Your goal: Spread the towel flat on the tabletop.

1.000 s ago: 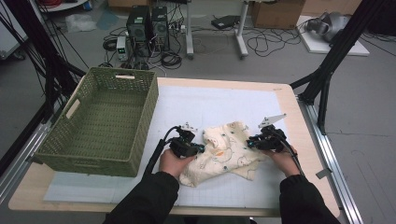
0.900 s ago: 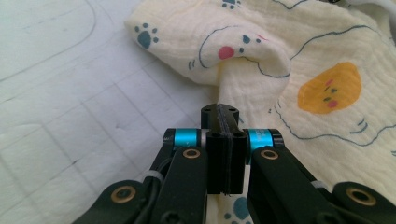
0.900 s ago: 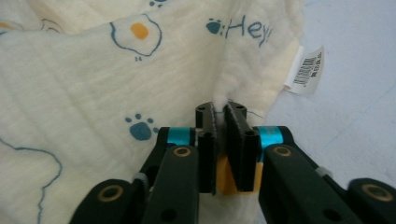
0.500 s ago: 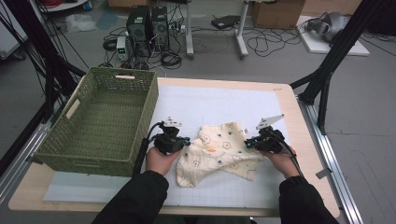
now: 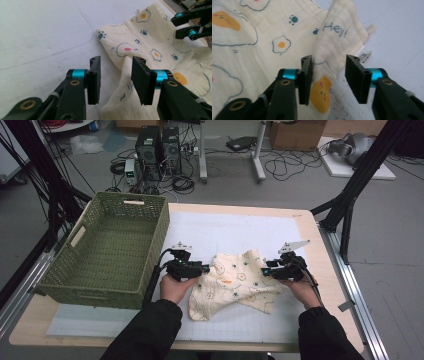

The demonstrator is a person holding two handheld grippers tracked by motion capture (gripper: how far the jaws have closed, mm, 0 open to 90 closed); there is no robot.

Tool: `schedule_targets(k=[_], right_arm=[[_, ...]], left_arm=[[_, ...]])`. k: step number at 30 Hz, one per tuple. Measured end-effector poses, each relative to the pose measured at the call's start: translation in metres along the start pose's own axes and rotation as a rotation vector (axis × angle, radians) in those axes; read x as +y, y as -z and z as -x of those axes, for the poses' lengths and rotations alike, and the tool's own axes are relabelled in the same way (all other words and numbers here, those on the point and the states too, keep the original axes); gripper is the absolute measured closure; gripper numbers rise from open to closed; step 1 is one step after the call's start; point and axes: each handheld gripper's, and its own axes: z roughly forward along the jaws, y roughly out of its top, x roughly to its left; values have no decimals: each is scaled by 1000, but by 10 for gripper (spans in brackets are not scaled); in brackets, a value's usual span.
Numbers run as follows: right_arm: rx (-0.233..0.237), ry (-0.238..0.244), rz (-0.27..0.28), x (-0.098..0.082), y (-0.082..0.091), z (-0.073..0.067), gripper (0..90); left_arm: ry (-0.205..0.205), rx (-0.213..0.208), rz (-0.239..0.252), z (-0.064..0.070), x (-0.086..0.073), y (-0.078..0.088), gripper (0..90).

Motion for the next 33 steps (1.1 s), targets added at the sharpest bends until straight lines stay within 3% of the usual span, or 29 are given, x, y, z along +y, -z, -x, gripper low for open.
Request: schedule_targets(k=[3, 6, 7, 8, 9, 11, 13, 14, 15, 16, 18, 21, 23, 25, 27, 30, 33], right_arm=[[11, 8, -29, 2, -13, -1, 536], [3, 38, -58, 4, -22, -4, 713], [18, 44, -56, 5, -22, -3, 814], [41, 39, -65, 7, -23, -3, 841], [41, 47, -71, 9, -24, -3, 858], [-1, 71, -79, 17, -22, -5, 864], [-79, 101, 9, 29, -10, -8, 864], [-111, 88, 87, 35, -2, -9, 818], [-133, 57, 143, 39, 3, -7, 668], [-153, 19, 148, 43, 4, -3, 598], [-140, 4, 123, 41, 2, 0, 580], [-125, 4, 89, 33, -1, -1, 559], [-92, -3, 75, 25, -2, -3, 549], [-40, -16, 28, 20, -2, -5, 533], [-4, 11, 6, 18, 2, -12, 534], [27, 66, 45, 9, 11, -25, 539], [61, 108, 30, -4, 13, -35, 537]], left_arm=[[-10, 7, -58, 4, 1, -17, 557], [-49, 1, -102, 6, -2, -26, 816], [-57, 23, -110, 7, -3, -27, 862], [-56, 45, -98, 7, -2, -25, 871], [-68, 81, -67, 8, 0, -21, 873], [-93, 147, 70, 11, 7, -8, 875], [-121, 210, 224, 14, 15, 7, 862], [-115, 245, 253, 14, 19, 10, 773], [-91, 239, 243, 10, 22, 11, 653], [-84, 222, 228, 7, 22, 11, 647], [-87, 234, 198, 6, 20, 9, 644], [-86, 213, 130, 6, 16, 6, 597], [-100, 195, 114, 8, 13, 6, 601], [-105, 176, 111, 9, 8, 7, 602], [-109, 169, 102, 10, 3, 10, 603], [-113, 157, 95, 10, -6, 16, 604], [-122, 152, 86, 12, -14, 21, 600]])
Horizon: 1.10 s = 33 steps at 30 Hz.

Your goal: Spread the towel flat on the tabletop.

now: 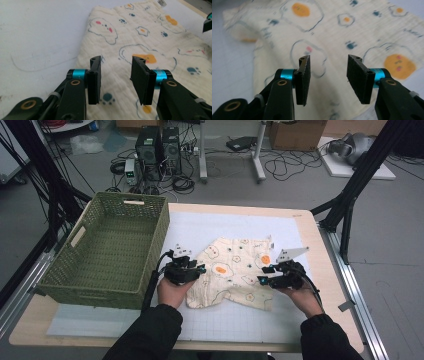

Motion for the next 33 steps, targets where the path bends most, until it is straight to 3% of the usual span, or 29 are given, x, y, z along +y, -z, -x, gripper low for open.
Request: schedule_targets(k=[4, 6, 9, 11, 13, 14, 15, 17, 22, 26, 28, 31, 33], right_arm=[[59, 14, -3, -16, 3, -14, 540], [91, 23, -37, -24, 1, -21, 551], [101, 44, -81, -29, -5, -25, 599], [92, 52, -70, -31, -6, -26, 683], [111, 54, -69, -31, -6, -26, 796], [120, 61, -71, -30, -7, -26, 869], [132, 69, -71, -30, -7, -27, 881], [134, 90, -77, -30, -5, -27, 885], [156, 89, -85, -36, 8, -26, 888], [169, 95, -93, -43, 24, -26, 889], [177, 85, -84, -45, 30, -24, 882], [202, 55, -46, -43, 29, -23, 737], [216, 73, -46, -38, 21, -29, 667]], left_arm=[[-12, -25, -27, 4, -11, 7, 599], [-27, -19, -40, 6, -16, 9, 595], [-29, -39, -76, 7, -25, 11, 604], [-39, -44, -116, 7, -29, 9, 623], [-68, -24, -127, 9, -33, 8, 700], [-93, -18, -125, 9, -35, 9, 799], [-82, -21, -124, 9, -35, 8, 881], [-71, -27, -129, 7, -34, 9, 891], [-74, -48, -134, 9, -34, 12, 893], [-54, -59, -109, 8, -33, 15, 888], [-49, -81, -114, 8, -33, 15, 775], [-52, -101, -140, 9, -33, 14, 659], [-72, -116, -156, 11, -35, 13, 650]])
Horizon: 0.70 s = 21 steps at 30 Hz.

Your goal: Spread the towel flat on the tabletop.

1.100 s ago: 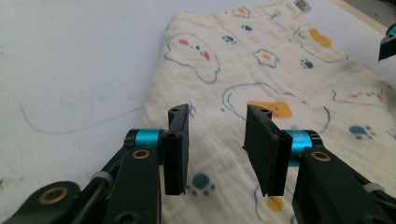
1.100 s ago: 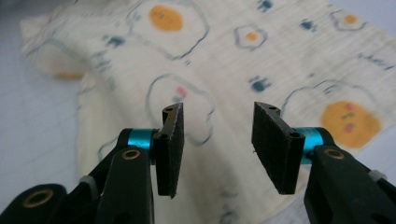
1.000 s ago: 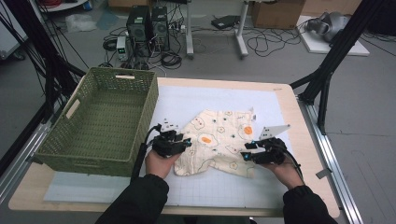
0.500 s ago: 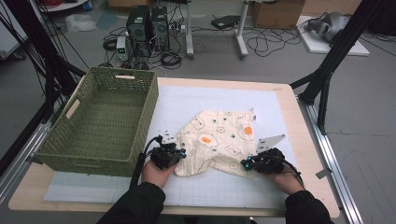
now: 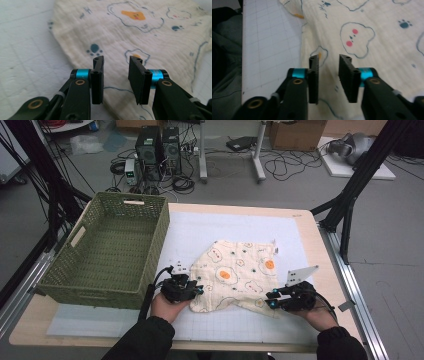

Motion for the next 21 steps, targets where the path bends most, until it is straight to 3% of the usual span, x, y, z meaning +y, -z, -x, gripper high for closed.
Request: schedule_targets(k=[3, 5, 7, 8, 10, 13, 14, 16, 18, 21], right_arm=[[16, 22, -36, 5, -12, -4, 644], [17, 34, -55, 6, -18, -5, 655], [-3, 44, -65, 6, -22, -6, 721], [-6, 45, -65, 6, -22, -5, 761], [9, 40, -66, 5, -22, -2, 861], [40, 53, -78, 5, -19, -1, 875], [57, 57, -77, 4, -16, 0, 875], [32, 57, -74, 5, -12, 0, 867], [4, 53, -51, 7, -10, 1, 782], [-12, 62, 8, 10, -4, -2, 724]], left_arm=[[-28, 28, 4, 3, -1, -1, 670], [-51, 55, 4, 3, -2, -1, 747], [-45, 47, -1, 0, -2, 0, 877], [-30, 40, 2, -1, -2, 1, 889], [-39, 45, -7, -1, -2, 3, 893], [-38, 73, 11, -4, 0, 8, 894], [-21, 80, 21, -5, 2, 7, 894], [-7, 87, 34, -7, 6, 3, 893], [-5, 100, 35, -7, 8, 0, 891], [4, 90, 49, -6, 9, 2, 859]])
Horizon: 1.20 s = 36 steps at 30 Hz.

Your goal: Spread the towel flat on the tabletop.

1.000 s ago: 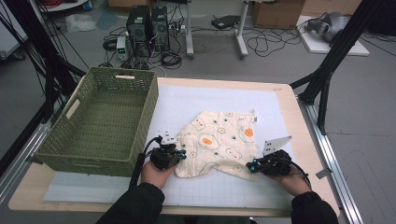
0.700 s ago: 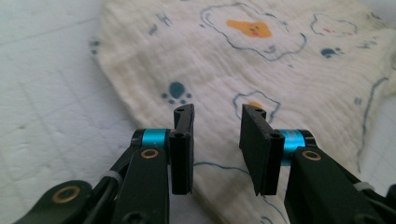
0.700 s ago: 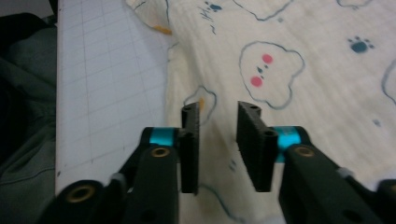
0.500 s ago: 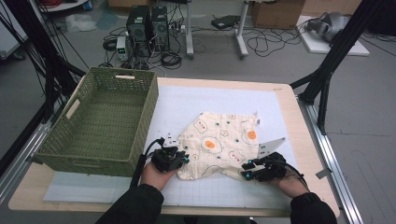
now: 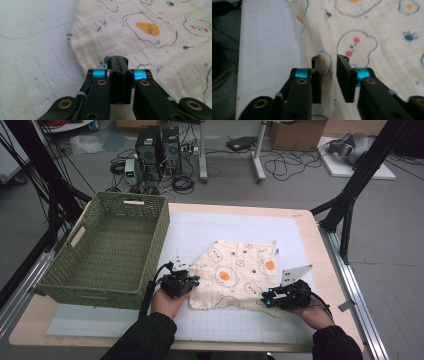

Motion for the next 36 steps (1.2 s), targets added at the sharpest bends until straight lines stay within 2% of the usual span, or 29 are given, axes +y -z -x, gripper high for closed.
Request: schedule_targets(k=[2, 5, 6, 8, 10, 12, 14, 15, 16, 18, 19, 20, 21, 22, 24, 25, 27, 29, 30, 31, 33, 34, 36], right_arm=[[17, 19, 29, 2, 2, -3, 725], [33, 53, 36, 4, -1, -9, 738], [35, 60, 29, 5, -3, -11, 738], [49, 62, 9, 6, -9, -12, 740], [48, 70, -21, 6, -16, -13, 727], [47, 80, -32, 6, -20, -12, 717], [52, 85, -48, 7, -25, -12, 711], [51, 85, -60, 7, -27, -12, 712], [50, 88, -84, 7, -32, -13, 720], [44, 89, -66, 7, -33, -14, 781], [54, 73, -64, 6, -33, -13, 818], [71, 66, -59, 6, -34, -12, 868], [82, 69, -59, 6, -34, -11, 880], [84, 71, -58, 6, -34, -12, 883], [112, 74, -62, 5, -33, -12, 887], [115, 72, -67, 5, -32, -13, 888], [151, 84, -62, 4, -28, -17, 890], [197, 87, -53, 3, -22, -22, 889], [235, 92, -47, 3, -20, -24, 883], [245, 99, -41, 3, -17, -26, 844], [234, 81, -17, 5, -12, -24, 767], [218, 79, -13, 6, -10, -23, 739], [177, 44, -3, 9, -10, -16, 721]], left_arm=[[-1, -8, 3, -1, 0, 5, 822], [6, -36, 27, -1, -2, 14, 761], [-2, -34, 29, 0, -2, 16, 747], [-10, -58, 20, 2, -4, 17, 726], [-38, -78, -1, 7, -6, 16, 710], [-44, -103, -24, 10, -9, 12, 694], [-48, -121, -54, 13, -12, 7, 645], [-66, -133, -72, 15, -14, 4, 597], [-74, -124, -52, 17, -17, 5, 544], [-102, -84, -41, 20, -19, 5, 574], [-126, -51, -41, 21, -19, 6, 666], [-121, -54, -50, 20, -19, 7, 770], [-107, -65, -58, 18, -18, 7, 845], [-95, -74, -67, 16, -18, 8, 875], [-96, -79, -78, 15, -18, 11, 884], [-93, -92, -89, 15, -19, 14, 885], [-88, -112, -93, 15, -21, 19, 887], [-79, -145, -79, 19, -23, 28, 887], [-87, -155, -69, 22, -23, 31, 885], [-97, -161, -59, 24, -22, 34, 879], [-100, -159, -45, 25, -17, 34, 776], [-102, -151, -37, 24, -14, 33, 753], [-82, -125, -16, 19, -9, 29, 726]])
